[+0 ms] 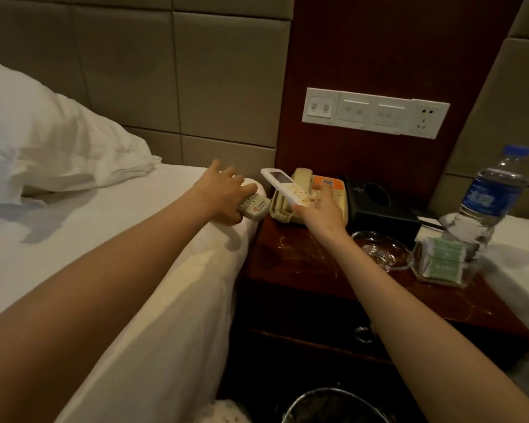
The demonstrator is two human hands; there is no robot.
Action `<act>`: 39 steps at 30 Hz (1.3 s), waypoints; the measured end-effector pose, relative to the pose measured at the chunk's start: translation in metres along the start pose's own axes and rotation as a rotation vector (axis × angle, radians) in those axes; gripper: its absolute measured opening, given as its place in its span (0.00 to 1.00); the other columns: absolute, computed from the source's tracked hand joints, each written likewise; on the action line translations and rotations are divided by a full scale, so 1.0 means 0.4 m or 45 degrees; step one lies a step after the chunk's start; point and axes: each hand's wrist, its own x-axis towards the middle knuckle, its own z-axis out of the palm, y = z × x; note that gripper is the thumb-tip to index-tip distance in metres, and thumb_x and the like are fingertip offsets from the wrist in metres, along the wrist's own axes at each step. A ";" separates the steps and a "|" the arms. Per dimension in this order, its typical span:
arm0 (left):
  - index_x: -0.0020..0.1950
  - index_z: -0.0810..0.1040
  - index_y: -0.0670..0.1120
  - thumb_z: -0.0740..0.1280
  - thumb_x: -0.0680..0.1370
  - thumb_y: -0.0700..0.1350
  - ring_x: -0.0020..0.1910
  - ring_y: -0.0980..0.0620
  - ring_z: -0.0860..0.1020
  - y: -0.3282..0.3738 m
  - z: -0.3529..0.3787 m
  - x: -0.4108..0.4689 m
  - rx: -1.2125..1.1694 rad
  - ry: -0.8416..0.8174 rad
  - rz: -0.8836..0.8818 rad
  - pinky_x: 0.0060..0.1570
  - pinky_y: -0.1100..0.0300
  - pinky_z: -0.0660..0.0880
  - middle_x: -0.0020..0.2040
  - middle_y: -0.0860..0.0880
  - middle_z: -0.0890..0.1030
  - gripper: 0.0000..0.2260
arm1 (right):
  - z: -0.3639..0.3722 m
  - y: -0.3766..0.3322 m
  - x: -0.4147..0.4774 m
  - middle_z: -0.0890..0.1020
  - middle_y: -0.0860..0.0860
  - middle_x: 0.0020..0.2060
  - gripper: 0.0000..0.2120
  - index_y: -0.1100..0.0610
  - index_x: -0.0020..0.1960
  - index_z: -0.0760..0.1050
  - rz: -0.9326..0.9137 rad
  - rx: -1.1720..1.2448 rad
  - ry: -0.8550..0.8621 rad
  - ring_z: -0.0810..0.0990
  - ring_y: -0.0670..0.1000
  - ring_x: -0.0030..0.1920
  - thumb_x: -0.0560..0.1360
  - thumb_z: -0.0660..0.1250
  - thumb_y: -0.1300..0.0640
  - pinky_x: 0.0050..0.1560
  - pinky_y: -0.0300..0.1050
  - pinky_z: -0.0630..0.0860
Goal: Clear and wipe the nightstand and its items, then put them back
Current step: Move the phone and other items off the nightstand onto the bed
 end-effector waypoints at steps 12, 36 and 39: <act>0.72 0.59 0.52 0.62 0.75 0.54 0.70 0.40 0.61 -0.088 0.151 0.109 -0.365 -0.081 -0.359 0.68 0.37 0.55 0.69 0.40 0.64 0.27 | 0.199 -0.085 0.297 0.72 0.57 0.66 0.32 0.61 0.71 0.62 -0.098 -0.210 -0.234 0.71 0.55 0.65 0.72 0.71 0.57 0.60 0.44 0.70; 0.74 0.58 0.55 0.56 0.79 0.43 0.71 0.41 0.59 -0.147 0.287 0.154 -0.665 -0.138 -0.418 0.69 0.41 0.54 0.72 0.44 0.63 0.23 | 0.398 -0.076 0.412 0.67 0.58 0.70 0.27 0.63 0.74 0.60 -0.113 -0.190 -0.609 0.70 0.56 0.67 0.78 0.63 0.60 0.66 0.49 0.70; 0.73 0.59 0.55 0.57 0.80 0.44 0.70 0.41 0.59 -0.144 0.281 0.159 -0.669 -0.109 -0.399 0.69 0.41 0.55 0.72 0.44 0.63 0.22 | 0.382 -0.082 0.404 0.65 0.58 0.72 0.26 0.63 0.74 0.59 -0.104 -0.216 -0.602 0.67 0.57 0.69 0.78 0.62 0.61 0.67 0.51 0.69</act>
